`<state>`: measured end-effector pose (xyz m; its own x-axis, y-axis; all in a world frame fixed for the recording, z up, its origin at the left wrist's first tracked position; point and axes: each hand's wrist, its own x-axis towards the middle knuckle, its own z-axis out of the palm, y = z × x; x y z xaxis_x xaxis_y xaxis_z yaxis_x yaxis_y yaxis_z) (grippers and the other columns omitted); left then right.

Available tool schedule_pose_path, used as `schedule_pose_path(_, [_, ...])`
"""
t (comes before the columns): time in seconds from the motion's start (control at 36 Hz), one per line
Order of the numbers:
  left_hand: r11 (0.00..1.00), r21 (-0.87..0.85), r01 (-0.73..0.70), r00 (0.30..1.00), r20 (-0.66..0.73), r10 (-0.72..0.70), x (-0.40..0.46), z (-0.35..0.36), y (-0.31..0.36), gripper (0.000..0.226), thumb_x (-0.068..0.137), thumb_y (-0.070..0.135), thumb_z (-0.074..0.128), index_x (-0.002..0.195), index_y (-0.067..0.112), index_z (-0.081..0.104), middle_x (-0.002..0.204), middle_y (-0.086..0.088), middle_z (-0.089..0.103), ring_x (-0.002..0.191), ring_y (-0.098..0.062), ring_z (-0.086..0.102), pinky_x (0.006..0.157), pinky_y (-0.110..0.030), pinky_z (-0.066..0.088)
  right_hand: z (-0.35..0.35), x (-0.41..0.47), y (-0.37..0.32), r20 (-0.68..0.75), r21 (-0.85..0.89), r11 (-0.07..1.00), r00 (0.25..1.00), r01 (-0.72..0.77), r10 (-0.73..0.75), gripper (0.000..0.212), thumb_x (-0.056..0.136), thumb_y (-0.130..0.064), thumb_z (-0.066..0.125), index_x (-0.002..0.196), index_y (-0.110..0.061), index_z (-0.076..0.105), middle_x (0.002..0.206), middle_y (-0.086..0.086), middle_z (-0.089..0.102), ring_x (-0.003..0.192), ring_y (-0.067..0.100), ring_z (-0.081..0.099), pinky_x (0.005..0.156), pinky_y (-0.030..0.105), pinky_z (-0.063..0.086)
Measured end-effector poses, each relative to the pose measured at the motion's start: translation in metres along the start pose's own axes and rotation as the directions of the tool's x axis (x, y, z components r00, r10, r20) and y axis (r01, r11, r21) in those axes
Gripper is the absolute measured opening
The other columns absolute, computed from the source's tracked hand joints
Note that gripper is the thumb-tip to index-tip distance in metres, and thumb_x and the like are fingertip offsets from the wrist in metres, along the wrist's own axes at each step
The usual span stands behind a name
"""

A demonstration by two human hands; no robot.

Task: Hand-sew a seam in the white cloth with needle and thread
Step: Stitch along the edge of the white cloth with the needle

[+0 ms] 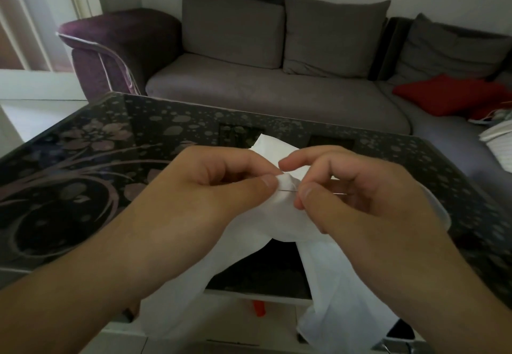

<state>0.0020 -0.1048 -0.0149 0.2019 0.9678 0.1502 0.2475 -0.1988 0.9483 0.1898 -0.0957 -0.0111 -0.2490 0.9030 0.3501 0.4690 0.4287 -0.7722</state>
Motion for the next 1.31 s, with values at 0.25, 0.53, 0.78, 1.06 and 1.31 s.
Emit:
schedule_pose_path(0.25, [1.000,-0.008,0.007,1.000,0.011,-0.007,-0.0005,-0.0002,-0.0038,0.023,0.096,0.023,0.061,0.094,0.028,0.084,0.098,0.004,0.080,0.100,-0.020,0.075,0.096,-0.047,0.055,0.0027,-0.0013,-0.0006,-0.011,0.082,0.994,0.997,-0.070,0.071,0.018,0.079,-0.018,0.063,0.062,-0.025,0.065,0.096,-0.029,0.071,0.092,-0.012,0.065,0.063,0.003,0.047])
schedule_pose_path(0.53, [1.000,0.006,-0.023,1.000,-0.010,0.023,-0.0013,0.0030,-0.0037,0.023,0.095,0.022,0.062,0.091,0.031,0.083,0.093,0.009,0.080,0.093,-0.011,0.075,0.082,-0.027,0.050,0.0019,-0.0024,0.0015,-0.037,0.014,0.997,0.996,-0.080,0.080,0.008,0.074,-0.024,0.063,0.067,-0.022,0.066,0.094,-0.028,0.069,0.094,-0.010,0.064,0.066,0.004,0.049])
schedule_pose_path(0.78, [0.998,0.043,-0.045,0.999,-0.025,0.046,0.0010,0.0035,-0.0030,0.022,0.092,0.026,0.062,0.091,0.029,0.084,0.093,0.010,0.080,0.093,-0.011,0.074,0.085,-0.031,0.052,0.0002,-0.0024,0.0036,-0.042,0.019,0.999,0.998,-0.042,0.043,0.008,0.073,-0.023,0.061,0.070,-0.019,0.067,0.090,-0.021,0.070,0.088,-0.001,0.069,0.064,0.008,0.052])
schedule_pose_path(1.06, [0.988,0.142,-0.064,0.998,-0.008,0.066,-0.0015,0.0046,-0.0016,0.022,0.087,0.035,0.060,0.088,0.032,0.081,0.083,0.016,0.076,0.085,-0.004,0.071,0.076,-0.020,0.046,0.0007,-0.0022,0.0064,-0.040,-0.053,0.998,0.999,0.021,-0.023,0.005,0.077,-0.018,0.064,0.072,-0.018,0.065,0.087,-0.008,0.068,0.078,0.011,0.069,0.060,0.010,0.051])
schedule_pose_path(1.31, [0.981,0.179,-0.071,0.996,-0.042,0.079,-0.0001,0.0037,-0.0029,0.015,0.083,0.040,0.066,0.083,0.034,0.079,0.083,0.018,0.075,0.082,-0.002,0.072,0.075,-0.024,0.049,0.0006,-0.0026,0.0061,-0.027,-0.066,0.998,0.999,0.016,-0.017,0.003,0.074,-0.022,0.062,0.073,-0.020,0.065,0.090,-0.013,0.068,0.083,0.005,0.068,0.064,0.008,0.051])
